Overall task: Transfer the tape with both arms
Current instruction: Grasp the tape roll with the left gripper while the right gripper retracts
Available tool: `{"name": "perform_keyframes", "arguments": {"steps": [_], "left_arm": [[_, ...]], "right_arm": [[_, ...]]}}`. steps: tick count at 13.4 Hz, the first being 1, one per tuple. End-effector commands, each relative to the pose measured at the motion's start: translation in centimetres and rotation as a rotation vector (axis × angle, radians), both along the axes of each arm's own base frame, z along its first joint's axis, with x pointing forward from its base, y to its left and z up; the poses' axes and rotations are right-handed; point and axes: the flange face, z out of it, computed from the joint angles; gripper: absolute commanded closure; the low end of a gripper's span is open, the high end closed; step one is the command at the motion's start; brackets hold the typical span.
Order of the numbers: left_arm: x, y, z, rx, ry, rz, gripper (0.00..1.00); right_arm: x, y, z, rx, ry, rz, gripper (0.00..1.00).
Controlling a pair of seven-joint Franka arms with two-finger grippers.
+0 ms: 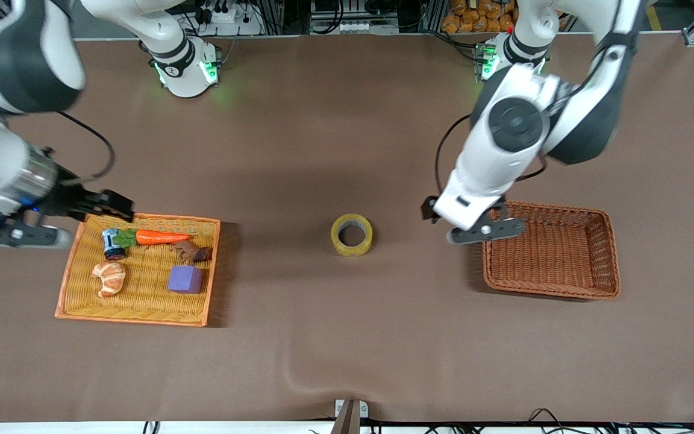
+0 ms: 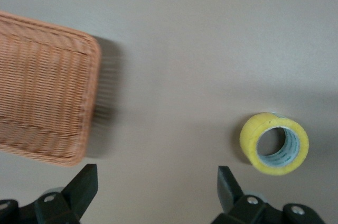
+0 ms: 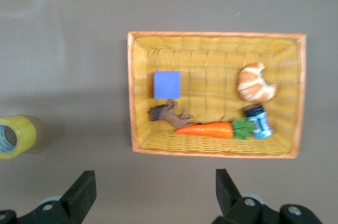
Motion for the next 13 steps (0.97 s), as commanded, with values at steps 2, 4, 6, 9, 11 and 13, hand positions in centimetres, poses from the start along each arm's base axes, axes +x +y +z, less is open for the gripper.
{"name": "perform_keyframes", "arguments": {"steps": [2,4,6,9,11,13], "left_arm": [[-1.4,-7.4,-8.0,-0.008,0.001,0.022,0.0],[-2.1,-9.4,-11.1,-0.018,0.003,0.024,0.0],[-3.6,-11.5,-14.1,-0.013,0.013,0.018,0.0],[-3.6,-12.0,-16.3,-0.043,0.017,0.033,0.0],[-3.6,-12.7,-18.5,-0.072,0.003,0.02,0.0],[-3.9,-13.6,-20.0,-0.101,-0.016,0.014,0.06]], "right_arm": [[-3.9,-5.4,4.3,0.011,-0.019,-0.022,0.0],[-5.5,-8.1,4.7,-0.003,0.016,-0.036,0.0],[-5.8,-9.3,4.2,-0.071,0.029,0.059,0.0],[-6.8,-10.7,3.3,-0.028,0.073,0.026,0.0],[-7.6,-11.4,2.0,-0.004,0.132,0.018,0.0],[-7.6,-10.5,2.4,-0.009,0.122,0.028,0.0]]}}
